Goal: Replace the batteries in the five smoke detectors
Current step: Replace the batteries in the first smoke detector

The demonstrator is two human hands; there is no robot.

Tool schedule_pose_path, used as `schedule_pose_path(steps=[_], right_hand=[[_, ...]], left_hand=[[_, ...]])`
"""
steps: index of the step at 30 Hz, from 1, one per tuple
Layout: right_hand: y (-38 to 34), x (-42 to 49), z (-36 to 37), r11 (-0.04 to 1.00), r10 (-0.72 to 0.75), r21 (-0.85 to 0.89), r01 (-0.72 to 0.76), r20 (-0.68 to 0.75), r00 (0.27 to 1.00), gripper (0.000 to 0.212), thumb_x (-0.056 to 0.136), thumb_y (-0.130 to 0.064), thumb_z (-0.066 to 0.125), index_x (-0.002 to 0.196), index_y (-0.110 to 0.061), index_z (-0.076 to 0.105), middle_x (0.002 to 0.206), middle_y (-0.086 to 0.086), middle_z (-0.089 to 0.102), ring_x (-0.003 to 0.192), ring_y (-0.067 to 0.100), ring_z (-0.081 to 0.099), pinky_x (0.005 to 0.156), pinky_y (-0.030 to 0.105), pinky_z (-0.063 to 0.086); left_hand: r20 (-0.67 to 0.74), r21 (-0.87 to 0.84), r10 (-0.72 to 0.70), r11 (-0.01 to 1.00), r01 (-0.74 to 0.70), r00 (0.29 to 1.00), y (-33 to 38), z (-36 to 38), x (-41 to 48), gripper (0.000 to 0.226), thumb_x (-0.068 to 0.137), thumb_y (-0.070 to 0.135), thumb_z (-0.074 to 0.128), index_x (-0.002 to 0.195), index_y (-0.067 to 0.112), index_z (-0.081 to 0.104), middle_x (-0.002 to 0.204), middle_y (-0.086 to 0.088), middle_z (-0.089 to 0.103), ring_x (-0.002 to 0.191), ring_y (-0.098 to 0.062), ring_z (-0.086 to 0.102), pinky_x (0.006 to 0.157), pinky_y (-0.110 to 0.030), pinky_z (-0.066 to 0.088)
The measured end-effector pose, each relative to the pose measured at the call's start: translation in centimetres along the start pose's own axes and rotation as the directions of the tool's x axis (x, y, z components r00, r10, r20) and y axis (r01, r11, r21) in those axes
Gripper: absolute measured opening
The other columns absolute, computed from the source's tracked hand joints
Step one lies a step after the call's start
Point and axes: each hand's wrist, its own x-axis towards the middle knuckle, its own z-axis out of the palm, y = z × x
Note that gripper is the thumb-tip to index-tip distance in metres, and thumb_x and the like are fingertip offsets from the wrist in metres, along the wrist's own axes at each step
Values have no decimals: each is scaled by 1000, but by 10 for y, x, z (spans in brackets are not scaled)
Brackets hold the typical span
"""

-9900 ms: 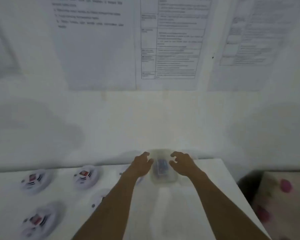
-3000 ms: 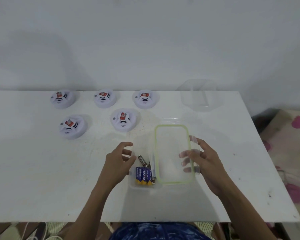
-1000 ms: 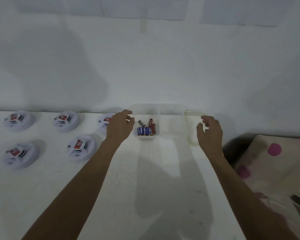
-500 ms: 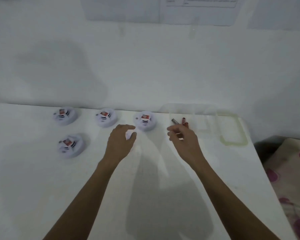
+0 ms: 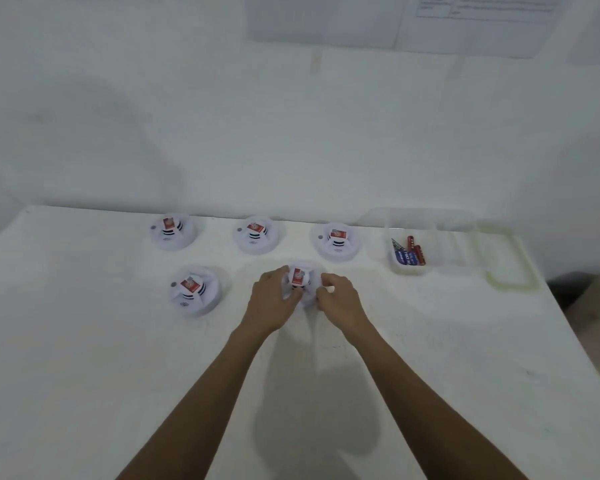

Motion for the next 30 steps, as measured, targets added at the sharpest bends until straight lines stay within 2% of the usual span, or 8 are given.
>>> schedule_pose_path(steps=[3, 9, 12, 13, 16, 21, 25, 30], right_hand=[[3, 1, 8, 990, 64, 125, -62, -18, 998, 15, 91, -13, 48, 97, -8, 60, 97, 11, 65, 83, 25, 63, 81, 41, 53], [-2, -11, 15, 930, 182, 334, -153, -56, 982, 22, 93, -17, 51, 113, -16, 60, 113, 3, 63, 104, 21, 61, 94, 40, 52], [-7, -25, 18, 901, 161, 419, -112, -82, 984, 23, 94, -13, 50, 113, -18, 63, 111, 0, 65, 103, 21, 63, 89, 33, 54], [-11, -30, 18, 883, 147, 460, -92, -85, 985, 23, 94, -11, 50, 111, -17, 65, 110, 1, 66, 99, 21, 65, 85, 31, 55], [-20, -48, 15, 837, 85, 547, -14, -105, 991, 26, 97, -6, 46, 108, -14, 69, 105, 5, 70, 90, 21, 69, 78, 29, 58], [-35, -74, 11, 833, -103, 535, 139, -97, 990, 23, 98, -6, 48, 116, -9, 62, 105, 4, 70, 93, 23, 69, 75, 29, 57], [-46, -87, 6, 921, -156, 343, 182, -102, 982, 18, 95, -8, 54, 108, -12, 65, 103, 1, 70, 91, 18, 69, 82, 31, 58], [-61, -105, 11, 972, -224, 15, 234, -234, 946, 13, 88, -22, 65, 101, -25, 62, 99, -11, 62, 85, 5, 63, 70, 9, 50]], left_hand=[[-18, -24, 26, 999, -26, 999, -1, -4, -3, 42, 93, 31, 56, 129, 11, 51, 130, -9, 56, 119, -27, 48, 95, -32, 36], [-8, -94, -19, 995, 19, 1000, -10, -6, 1, 59, 88, 50, 56, 134, 14, 44, 133, -8, 52, 120, -26, 49, 99, -37, 39], [10, -157, -50, 986, 50, 999, -19, -12, 2, 99, 66, 89, 39, 131, 15, 47, 129, -10, 54, 117, -29, 52, 97, -37, 42], [17, -179, -51, 982, 53, 999, -22, -14, 3, 102, 64, 90, 37, 132, 15, 47, 130, -10, 55, 115, -28, 54, 96, -37, 43], [56, -306, -77, 948, 91, 995, -22, -23, -1, 82, 75, 68, 57, 140, 22, 39, 143, -5, 45, 122, -26, 50, 98, -39, 44], [232, -605, -28, 778, 167, 972, -16, -39, -23, 82, 66, 66, 55, 137, 27, 39, 137, -3, 49, 113, -21, 56, 81, -32, 54], [354, -783, 121, 581, 224, 927, -18, -43, -39, 71, 75, 66, 52, 130, 22, 48, 126, -9, 57, 110, -27, 60, 91, -41, 52], [430, -895, 314, 268, 356, 846, -22, -43, -51, 59, 78, 62, 58, 125, 27, 61, 133, -15, 56, 122, -35, 52, 101, -49, 44]])
